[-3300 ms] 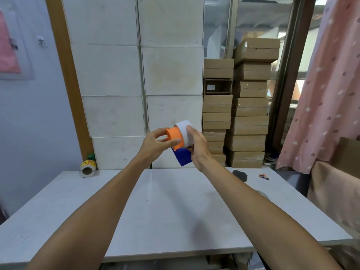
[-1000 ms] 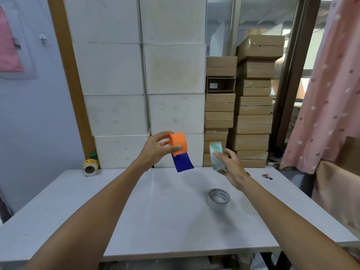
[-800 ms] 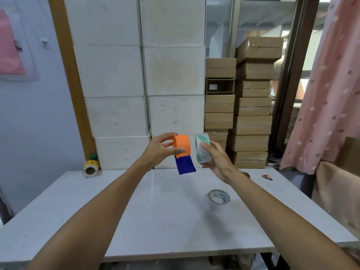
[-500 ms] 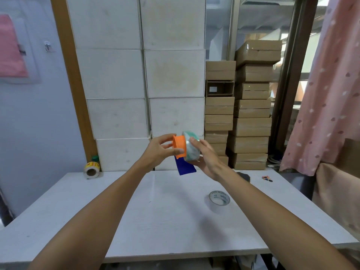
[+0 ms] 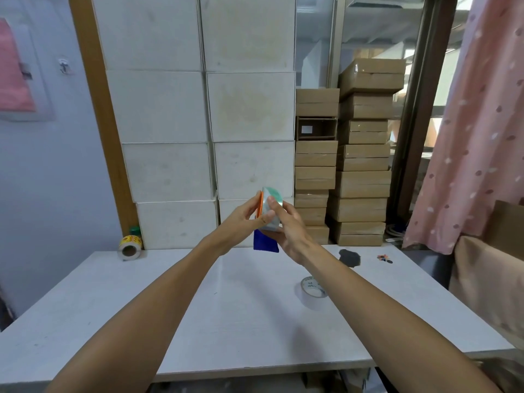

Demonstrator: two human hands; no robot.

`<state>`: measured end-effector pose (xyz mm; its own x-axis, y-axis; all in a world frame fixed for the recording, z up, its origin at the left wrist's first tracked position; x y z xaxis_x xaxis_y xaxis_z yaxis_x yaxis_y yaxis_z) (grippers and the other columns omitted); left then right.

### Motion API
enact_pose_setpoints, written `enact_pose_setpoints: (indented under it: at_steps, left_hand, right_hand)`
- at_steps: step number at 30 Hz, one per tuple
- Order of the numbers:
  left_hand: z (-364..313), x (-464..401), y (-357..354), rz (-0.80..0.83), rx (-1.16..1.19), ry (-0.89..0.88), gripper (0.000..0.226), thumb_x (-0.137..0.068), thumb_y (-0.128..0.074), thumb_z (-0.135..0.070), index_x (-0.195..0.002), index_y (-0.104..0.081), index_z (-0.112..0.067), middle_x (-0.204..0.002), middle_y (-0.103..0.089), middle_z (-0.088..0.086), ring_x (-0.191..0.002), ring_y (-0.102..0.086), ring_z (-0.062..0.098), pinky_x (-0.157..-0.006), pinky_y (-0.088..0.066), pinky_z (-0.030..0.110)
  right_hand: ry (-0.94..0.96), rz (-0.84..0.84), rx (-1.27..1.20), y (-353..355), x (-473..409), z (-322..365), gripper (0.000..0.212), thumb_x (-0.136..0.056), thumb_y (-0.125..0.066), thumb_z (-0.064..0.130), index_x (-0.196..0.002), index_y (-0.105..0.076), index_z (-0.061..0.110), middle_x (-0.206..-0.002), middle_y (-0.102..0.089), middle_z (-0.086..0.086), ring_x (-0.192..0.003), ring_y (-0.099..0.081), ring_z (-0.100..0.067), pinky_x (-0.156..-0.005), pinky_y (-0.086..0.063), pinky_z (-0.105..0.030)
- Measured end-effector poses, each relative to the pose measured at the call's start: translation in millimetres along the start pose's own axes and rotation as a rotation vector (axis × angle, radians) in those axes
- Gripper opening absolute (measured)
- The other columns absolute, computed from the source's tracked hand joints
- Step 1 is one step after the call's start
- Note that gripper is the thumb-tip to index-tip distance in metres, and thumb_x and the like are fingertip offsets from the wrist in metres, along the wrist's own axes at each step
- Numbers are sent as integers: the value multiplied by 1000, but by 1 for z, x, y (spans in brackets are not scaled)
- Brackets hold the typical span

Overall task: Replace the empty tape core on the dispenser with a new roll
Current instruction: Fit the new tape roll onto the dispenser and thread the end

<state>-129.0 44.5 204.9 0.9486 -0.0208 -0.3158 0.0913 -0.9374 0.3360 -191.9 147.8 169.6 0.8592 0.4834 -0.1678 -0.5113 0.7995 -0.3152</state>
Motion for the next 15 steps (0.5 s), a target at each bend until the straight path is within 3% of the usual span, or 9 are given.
enact_pose_setpoints:
  at_steps: [3,5,7,9,11,15]
  left_hand:
    - [5,-2,1,-53,12,-5,75,-95,-65,-40,-159,-29,-28,-152,-52,-7,-136,-55,18,-90,-56,17]
    - [5,0,3,-108,90,-3,69,-95,-67,-32,-156,-37,-24,-147,-58,-3,-129,-60,20,-81,-58,18]
    - [4,2,4,-154,168,-8,54,-96,-67,-26,-146,-53,-16,-137,-66,2,-120,-67,23,-79,-60,23]
    - [4,2,4,-188,193,-28,36,-98,-64,-22,-129,-66,-4,-127,-71,10,-111,-71,26,-82,-62,28]
    - [2,4,3,-207,202,-51,31,-99,-61,-20,-121,-68,0,-122,-72,15,-104,-73,23,-83,-61,29]
    - [-3,4,1,-231,189,-102,20,-100,-59,-19,-115,-70,-13,-136,-66,14,-99,-73,13,-76,-58,22]
  right_hand:
    - [24,-7,124,-2,0,6,70,-81,-71,59,-137,-55,19,-117,-73,-7,-102,-74,-25,-89,-62,-40]
    - [53,9,239,-4,3,13,54,-93,-55,60,-131,-58,22,-108,-73,2,-96,-73,-17,-71,-60,-20]
    - [79,7,275,-2,3,17,49,-97,-48,61,-124,-63,23,-102,-74,6,-87,-73,-10,-64,-57,-14]
    - [99,-9,292,-2,3,20,62,-89,-52,72,-124,-68,23,-108,-78,-1,-97,-75,-17,-86,-61,-31]
    - [122,-38,298,-4,3,21,71,-79,-57,80,-124,-69,26,-112,-77,-2,-105,-73,-24,-100,-55,-46]
    - [110,-70,298,-6,7,21,86,-70,-55,87,-131,-63,27,-117,-74,-1,-108,-71,-20,-99,-55,-40]
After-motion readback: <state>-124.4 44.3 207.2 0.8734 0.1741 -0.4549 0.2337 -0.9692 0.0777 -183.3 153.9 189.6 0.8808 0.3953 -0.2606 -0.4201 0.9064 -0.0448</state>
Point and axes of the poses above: each hand's wrist, its own x-axis away from the middle knuckle, its own y-axis out of the back of the hand, z = x × y, the point moved 7 cm from there along -x, towards the middle knuckle
